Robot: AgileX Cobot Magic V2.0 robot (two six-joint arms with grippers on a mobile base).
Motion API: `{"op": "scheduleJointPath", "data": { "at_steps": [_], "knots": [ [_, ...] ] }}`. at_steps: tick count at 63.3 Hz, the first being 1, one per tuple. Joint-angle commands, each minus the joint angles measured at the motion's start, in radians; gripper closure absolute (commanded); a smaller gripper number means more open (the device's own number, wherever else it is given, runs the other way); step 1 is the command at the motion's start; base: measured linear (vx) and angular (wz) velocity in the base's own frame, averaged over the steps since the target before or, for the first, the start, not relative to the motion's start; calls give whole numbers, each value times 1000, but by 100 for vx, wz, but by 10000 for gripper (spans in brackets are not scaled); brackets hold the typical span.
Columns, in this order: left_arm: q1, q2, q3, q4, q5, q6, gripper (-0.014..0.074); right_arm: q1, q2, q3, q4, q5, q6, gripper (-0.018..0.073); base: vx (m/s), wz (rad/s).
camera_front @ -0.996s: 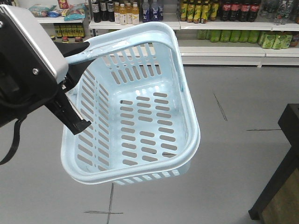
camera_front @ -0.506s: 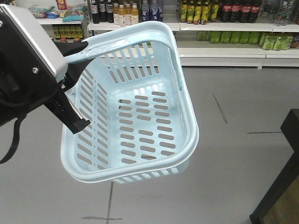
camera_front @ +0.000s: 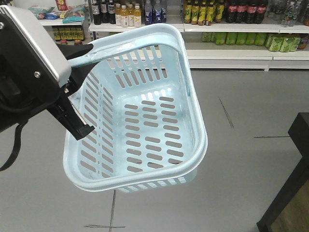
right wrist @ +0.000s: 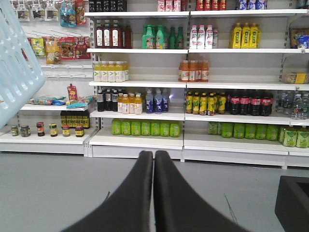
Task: Pick three apples into basket with both arms
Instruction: 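Drive the base along the aisle carrying the basket in the left gripper, then turn the base toward the apple table with the basket held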
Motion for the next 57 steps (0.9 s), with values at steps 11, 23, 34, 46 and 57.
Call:
{"op": "scheduleJointPath", "data": {
  "at_steps": [11, 23, 34, 46, 57],
  "knots": [
    [-5, -19, -33, -6, -31, -8, 603, -4, -11, 14, -9, -73, -5, 568, 0, -6],
    [-5, -19, -33, -6, -31, -8, 603, -4, -11, 14, -9, -73, -5, 568, 1, -6],
    [-5, -19, -33, -6, -31, -8, 603, -4, -11, 14, -9, -73, -5, 568, 0, -4],
    [-5, -19, -33, -6, -31, -8, 603, -4, -11, 14, -9, -73, -5, 568, 0, -14],
    [-5, -19, -33, -6, -31, -8, 603, -4, -11, 14, -9, -73, -5, 568, 2, -19]
  ]
}}
